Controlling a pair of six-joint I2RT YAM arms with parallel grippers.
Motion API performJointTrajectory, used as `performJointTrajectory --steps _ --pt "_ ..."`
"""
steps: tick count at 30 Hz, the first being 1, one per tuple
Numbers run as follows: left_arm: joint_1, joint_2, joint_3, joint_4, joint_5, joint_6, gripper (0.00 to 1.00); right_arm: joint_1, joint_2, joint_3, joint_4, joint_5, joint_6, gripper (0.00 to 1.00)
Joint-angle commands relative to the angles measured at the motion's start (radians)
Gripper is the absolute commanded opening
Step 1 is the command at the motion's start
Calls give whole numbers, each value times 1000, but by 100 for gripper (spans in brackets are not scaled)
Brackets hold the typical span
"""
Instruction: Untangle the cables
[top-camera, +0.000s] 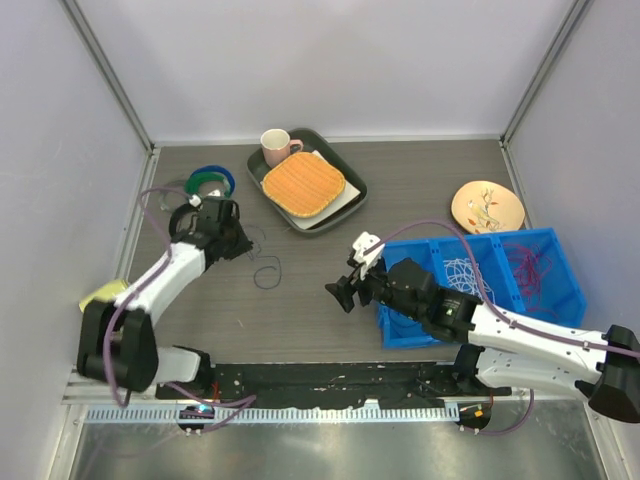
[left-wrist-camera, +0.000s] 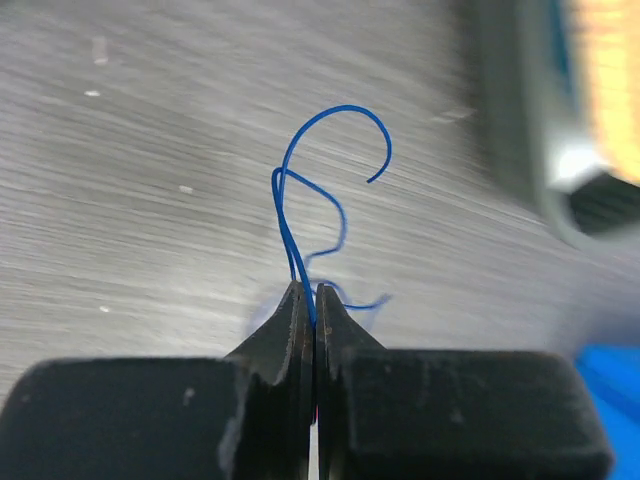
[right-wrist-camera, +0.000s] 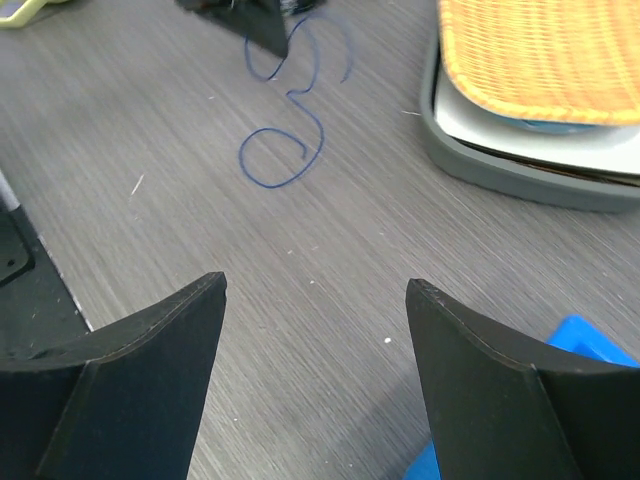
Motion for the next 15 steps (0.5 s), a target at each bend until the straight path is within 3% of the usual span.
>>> performJointTrajectory --steps 1,5,10,15 --pt "-46 -331 -40 88 202 -4 0 -2 54 1 140 -154 -102 78" --pt "-118 -562 -125 218 448 -70 0 3 105 4 251 -246 -172 78" --pt "-217 -713 -127 229 477 -93 0 4 139 42 341 -315 -345 78" --pt "-260 -758 -149 257 499 -134 0 4 223 111 375 -343 -372 79"
